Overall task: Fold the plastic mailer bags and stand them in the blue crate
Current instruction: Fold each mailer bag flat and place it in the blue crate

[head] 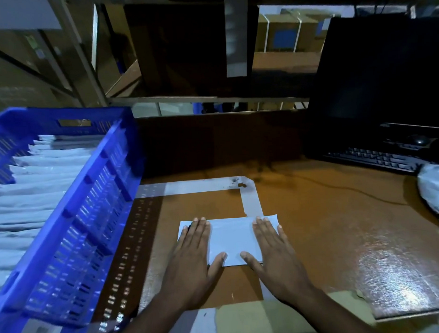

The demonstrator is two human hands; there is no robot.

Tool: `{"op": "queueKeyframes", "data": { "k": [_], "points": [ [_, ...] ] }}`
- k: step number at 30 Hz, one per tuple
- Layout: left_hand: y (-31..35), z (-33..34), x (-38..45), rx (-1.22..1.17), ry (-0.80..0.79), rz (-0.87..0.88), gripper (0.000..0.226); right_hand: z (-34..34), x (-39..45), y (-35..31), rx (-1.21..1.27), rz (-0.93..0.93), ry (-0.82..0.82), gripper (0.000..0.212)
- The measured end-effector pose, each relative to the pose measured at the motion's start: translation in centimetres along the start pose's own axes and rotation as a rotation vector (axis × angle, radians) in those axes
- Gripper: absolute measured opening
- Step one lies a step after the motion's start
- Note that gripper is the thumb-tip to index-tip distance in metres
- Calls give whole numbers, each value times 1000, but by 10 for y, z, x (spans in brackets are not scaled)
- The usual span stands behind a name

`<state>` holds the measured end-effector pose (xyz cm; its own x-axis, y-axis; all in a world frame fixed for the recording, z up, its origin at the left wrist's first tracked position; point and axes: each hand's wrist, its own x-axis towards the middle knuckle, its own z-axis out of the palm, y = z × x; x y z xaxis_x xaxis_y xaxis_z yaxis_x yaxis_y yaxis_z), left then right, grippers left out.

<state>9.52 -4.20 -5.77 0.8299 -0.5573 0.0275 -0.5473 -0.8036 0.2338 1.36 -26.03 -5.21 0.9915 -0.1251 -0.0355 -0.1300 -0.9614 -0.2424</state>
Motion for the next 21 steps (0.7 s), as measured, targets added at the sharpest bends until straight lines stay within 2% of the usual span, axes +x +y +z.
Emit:
{"op": "queueKeyframes", "data": {
  "k": [7, 17, 19, 21],
  "points": [
    [4, -4, -6, 15, -1, 4, 83, -5, -8, 2, -21, -1, -28, 90],
    [2, -13, -6, -26, -15, -10, 93, -9, -12, 4, 2, 17, 21, 87],
    [0, -17, -3, -55, 5, -9, 94, -15, -3, 2, 71, 10, 70, 83],
    [2, -19, -4, -40, 53, 59, 85, -21, 7, -3, 97, -74, 145, 66]
  ]
}}
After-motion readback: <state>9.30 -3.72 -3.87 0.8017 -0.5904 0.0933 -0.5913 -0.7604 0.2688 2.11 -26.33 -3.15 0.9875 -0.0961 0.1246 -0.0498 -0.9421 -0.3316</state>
